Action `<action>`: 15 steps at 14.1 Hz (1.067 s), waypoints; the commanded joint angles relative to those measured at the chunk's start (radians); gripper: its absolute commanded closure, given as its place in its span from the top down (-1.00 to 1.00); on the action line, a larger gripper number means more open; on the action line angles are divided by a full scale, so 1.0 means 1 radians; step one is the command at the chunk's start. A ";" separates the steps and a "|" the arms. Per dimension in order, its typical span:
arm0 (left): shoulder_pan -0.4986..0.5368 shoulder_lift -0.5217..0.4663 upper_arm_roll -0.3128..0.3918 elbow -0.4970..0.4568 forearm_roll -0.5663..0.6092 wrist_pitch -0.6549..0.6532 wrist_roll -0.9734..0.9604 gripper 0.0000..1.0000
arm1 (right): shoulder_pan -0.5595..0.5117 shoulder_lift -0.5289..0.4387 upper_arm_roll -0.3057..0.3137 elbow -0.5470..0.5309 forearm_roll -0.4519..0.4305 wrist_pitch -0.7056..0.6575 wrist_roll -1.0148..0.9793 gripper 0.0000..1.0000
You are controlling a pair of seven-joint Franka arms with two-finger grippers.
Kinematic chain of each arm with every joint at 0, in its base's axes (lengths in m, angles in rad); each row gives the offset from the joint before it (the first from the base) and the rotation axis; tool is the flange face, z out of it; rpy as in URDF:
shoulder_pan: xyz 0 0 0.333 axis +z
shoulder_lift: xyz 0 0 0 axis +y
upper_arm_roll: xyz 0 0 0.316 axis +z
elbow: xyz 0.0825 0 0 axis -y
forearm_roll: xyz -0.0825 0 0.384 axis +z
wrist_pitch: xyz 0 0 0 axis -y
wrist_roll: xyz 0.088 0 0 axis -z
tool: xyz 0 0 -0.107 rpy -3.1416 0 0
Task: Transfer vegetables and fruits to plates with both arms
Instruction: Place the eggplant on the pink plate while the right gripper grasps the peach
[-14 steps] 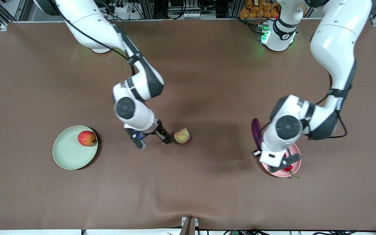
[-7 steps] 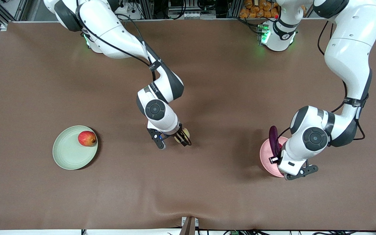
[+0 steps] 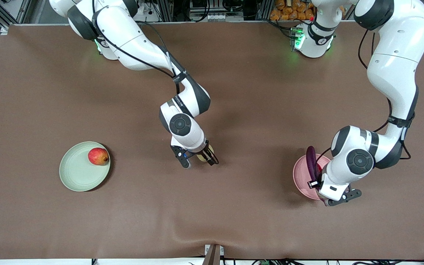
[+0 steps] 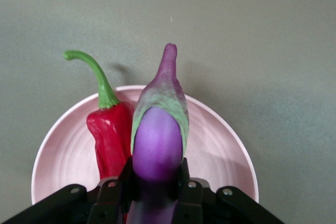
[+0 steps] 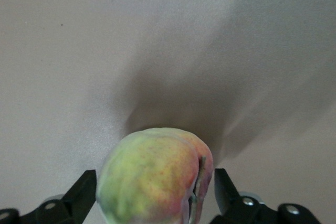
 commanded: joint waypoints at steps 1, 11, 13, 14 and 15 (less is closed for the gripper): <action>-0.006 0.000 0.022 -0.001 0.003 0.030 0.011 -1.00 | 0.008 0.022 -0.008 0.036 -0.015 0.004 0.020 0.04; 0.005 -0.078 -0.032 -0.001 -0.020 -0.020 0.000 1.00 | -0.323 -0.208 -0.005 0.027 -0.017 -0.485 -0.479 -0.26; 0.008 -0.120 -0.056 -0.001 -0.020 -0.091 0.007 1.00 | -0.421 -0.230 -0.009 0.016 -0.024 -0.581 -0.665 -0.27; 0.008 -0.153 -0.063 -0.001 -0.024 -0.117 0.008 1.00 | -0.470 -0.248 -0.009 -0.011 -0.026 -0.589 -0.740 -0.30; 0.009 -0.192 -0.066 -0.003 -0.050 -0.146 0.008 1.00 | -0.511 -0.265 -0.009 -0.046 -0.029 -0.584 -0.828 -0.30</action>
